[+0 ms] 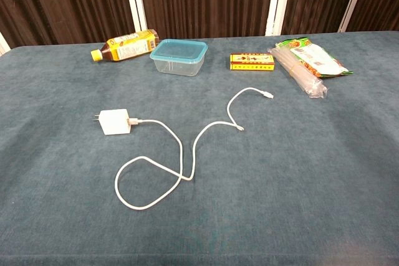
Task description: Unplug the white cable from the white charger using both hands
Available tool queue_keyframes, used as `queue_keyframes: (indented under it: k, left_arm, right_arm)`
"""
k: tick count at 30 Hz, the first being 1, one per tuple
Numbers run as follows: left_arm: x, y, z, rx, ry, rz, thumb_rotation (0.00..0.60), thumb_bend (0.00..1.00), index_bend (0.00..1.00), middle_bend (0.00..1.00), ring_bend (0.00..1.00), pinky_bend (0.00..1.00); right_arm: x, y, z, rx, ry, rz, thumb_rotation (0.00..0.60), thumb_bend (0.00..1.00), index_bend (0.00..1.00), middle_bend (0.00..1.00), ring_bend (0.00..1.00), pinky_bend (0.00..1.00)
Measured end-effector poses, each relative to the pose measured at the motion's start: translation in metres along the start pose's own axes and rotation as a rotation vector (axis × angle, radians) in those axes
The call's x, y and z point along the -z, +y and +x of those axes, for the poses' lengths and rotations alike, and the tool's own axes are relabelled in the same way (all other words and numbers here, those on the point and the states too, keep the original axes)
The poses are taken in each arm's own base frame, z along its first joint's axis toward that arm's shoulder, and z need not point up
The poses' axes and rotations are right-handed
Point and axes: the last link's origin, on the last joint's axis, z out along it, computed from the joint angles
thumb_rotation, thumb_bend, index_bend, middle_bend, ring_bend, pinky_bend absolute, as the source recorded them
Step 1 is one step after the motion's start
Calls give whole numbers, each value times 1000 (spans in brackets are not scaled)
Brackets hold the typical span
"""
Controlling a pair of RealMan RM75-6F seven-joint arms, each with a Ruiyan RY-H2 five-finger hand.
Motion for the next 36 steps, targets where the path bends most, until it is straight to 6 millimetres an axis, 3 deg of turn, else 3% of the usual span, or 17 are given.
queue_keyframes:
  k: [2, 3, 4, 5, 6, 8, 12, 18, 26, 36]
  left_arm:
    - [-1, 1, -1, 7, -6, -6, 600, 433, 0, 0, 17, 90]
    - [-3, 3, -3, 16, -9, -15, 600, 435, 0, 0, 76, 189]
    - [-7, 6, -5, 28, -8, -29, 600, 435, 0, 0, 205, 350]
    - [-13, 11, -9, 47, -6, -50, 600, 434, 1, 0, 302, 449]
    - [-18, 16, -12, 60, -3, -67, 600, 430, 9, 2, 460, 607]
    - [-33, 29, -22, 98, 2, -110, 600, 426, 38, 18, 624, 760]
    - [-64, 58, -39, 167, -17, -173, 600, 425, 109, 69, 821, 924]
    - [-110, 102, -61, 236, -52, -183, 600, 426, 161, 106, 900, 999]
    - [-146, 144, -89, 80, -62, -187, 600, 412, 177, 141, 919, 1000]
    - [-171, 160, -122, 0, -100, -134, 600, 402, 175, 178, 919, 1000]
  right_arm:
    - [1, 0, 0, 3, -1, 3, 600, 93, 0, 0, 0, 0]
    - [2, 0, 0, 7, -2, 3, 600, 93, 0, 0, 0, 0]
    - [2, 0, 0, 8, -1, 3, 600, 93, 0, 0, 0, 0]
    - [2, 0, 0, 11, -1, 2, 600, 93, 0, 0, 0, 0]
    - [2, 0, 0, 13, -1, 2, 600, 93, 0, 0, 0, 0]
    - [2, 0, -2, 17, -6, -1, 600, 93, 0, 0, 0, 0]
    - [0, -2, -4, 21, 1, 7, 600, 93, 0, 0, 0, 0]
    - [-1, -3, -5, 22, -1, 2, 600, 92, 0, 0, 0, 0]
    - [-4, 0, -6, 14, -17, -4, 600, 94, 0, 0, 0, 0]
    - [-2, 1, -4, 9, -22, -9, 600, 93, 0, 0, 0, 0]
